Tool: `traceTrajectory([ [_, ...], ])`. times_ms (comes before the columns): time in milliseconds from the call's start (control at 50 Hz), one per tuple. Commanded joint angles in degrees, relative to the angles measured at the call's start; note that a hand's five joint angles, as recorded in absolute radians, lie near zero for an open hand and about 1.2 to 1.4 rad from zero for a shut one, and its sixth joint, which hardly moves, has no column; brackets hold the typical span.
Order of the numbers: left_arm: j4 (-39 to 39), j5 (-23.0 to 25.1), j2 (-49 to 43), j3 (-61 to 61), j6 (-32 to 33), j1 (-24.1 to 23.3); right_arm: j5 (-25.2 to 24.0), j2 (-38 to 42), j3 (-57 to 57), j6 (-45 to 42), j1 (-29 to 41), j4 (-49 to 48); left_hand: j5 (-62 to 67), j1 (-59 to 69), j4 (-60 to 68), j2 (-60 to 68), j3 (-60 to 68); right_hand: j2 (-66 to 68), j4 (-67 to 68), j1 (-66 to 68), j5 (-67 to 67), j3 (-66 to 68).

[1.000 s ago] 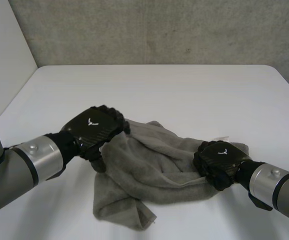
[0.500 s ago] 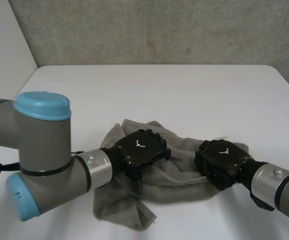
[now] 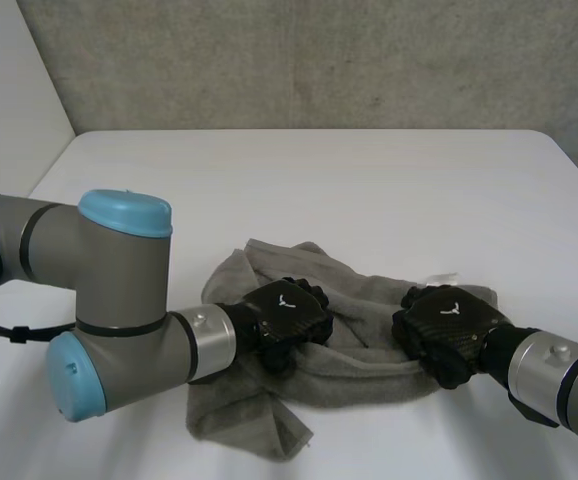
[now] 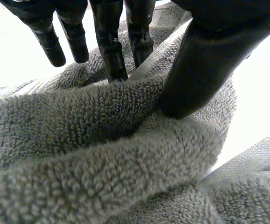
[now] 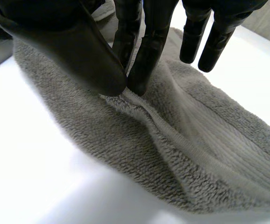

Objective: Fold the towel.

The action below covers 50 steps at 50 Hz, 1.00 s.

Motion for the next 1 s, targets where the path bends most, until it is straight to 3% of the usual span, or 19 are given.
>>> traceTrajectory([
  [20,-0.53,-0.06,4.59,-1.25,-0.20,-0.02,-0.59,-0.17,-0.39,-0.67,0.30,3.42,1.07,1.77,-3.11,1.17,-2.77,5.02,-4.37,4.21,3.47,-2.68],
  [240,-0.70,0.02,8.38,-6.17,-0.11,0.33,-0.50,-2.20,0.40,-0.58,-0.32,3.43,-1.61,-0.91,-3.11,-1.51,-2.77,5.02,-4.37,4.21,3.47,-2.68],
  [280,-0.70,0.02,8.38,-6.69,-0.11,0.42,-0.41,-2.20,0.75,-0.58,-0.23,3.43,-2.29,-1.59,-3.11,-2.19,-2.77,-0.31,-4.37,-1.11,-1.85,-2.68],
  [320,-0.70,0.02,8.47,-7.23,-0.11,0.42,-0.33,-2.20,1.45,-0.67,-0.23,3.00,-2.80,-2.10,-3.11,-2.70,-2.77,-17.87,-4.37,-18.68,-19.42,-2.68],
  [420,-0.79,0.02,9.08,-8.46,-0.11,0.42,-0.33,-1.84,1.72,-0.76,-0.14,2.12,-6.84,-6.13,-3.11,-6.74,-2.77,-34.75,-4.37,-35.55,-36.29,-2.68],
  [640,-0.79,0.02,10.40,-7.49,-0.11,0.42,0.02,-1.76,1.98,-5.05,-0.23,1.67,-9.19,-8.49,-3.11,-9.09,-2.77,-42.53,-4.37,-43.33,-44.07,-2.68],
  [860,-0.70,-0.06,9.43,-6.61,-0.03,0.16,0.47,-0.35,2.69,-9.72,-2.43,1.67,-8.18,-7.48,-3.11,-8.08,-2.77,-37.99,-4.37,-38.79,-39.53,-2.68],
  [900,-0.70,-0.06,9.09,-6.52,0.15,0.07,0.47,0.26,2.51,-9.81,-2.51,1.59,-2.17,-1.47,-3.11,-2.07,-2.77,-25.29,-4.37,-26.09,-26.83,-2.68],
  [920,-0.70,-0.06,9.08,-6.52,0.15,0.07,0.47,0.27,2.51,-9.81,-2.51,1.59,-2.13,-1.43,-3.11,-2.03,-2.77,-25.20,-4.37,-26.01,-26.75,-2.68],
  [960,-0.70,-0.06,8.91,-6.35,0.15,0.07,0.81,0.53,1.99,-9.81,-2.60,1.41,4.94,5.64,-3.11,5.04,-2.77,3.89,-4.37,3.08,2.34,-2.68],
  [1000,-0.79,-0.07,8.99,-6.26,-0.11,0.24,0.90,0.53,1.55,-9.81,-2.69,1.41,20.99,21.69,-3.11,21.09,-2.77,5.01,-4.37,4.20,3.46,-2.68],
])
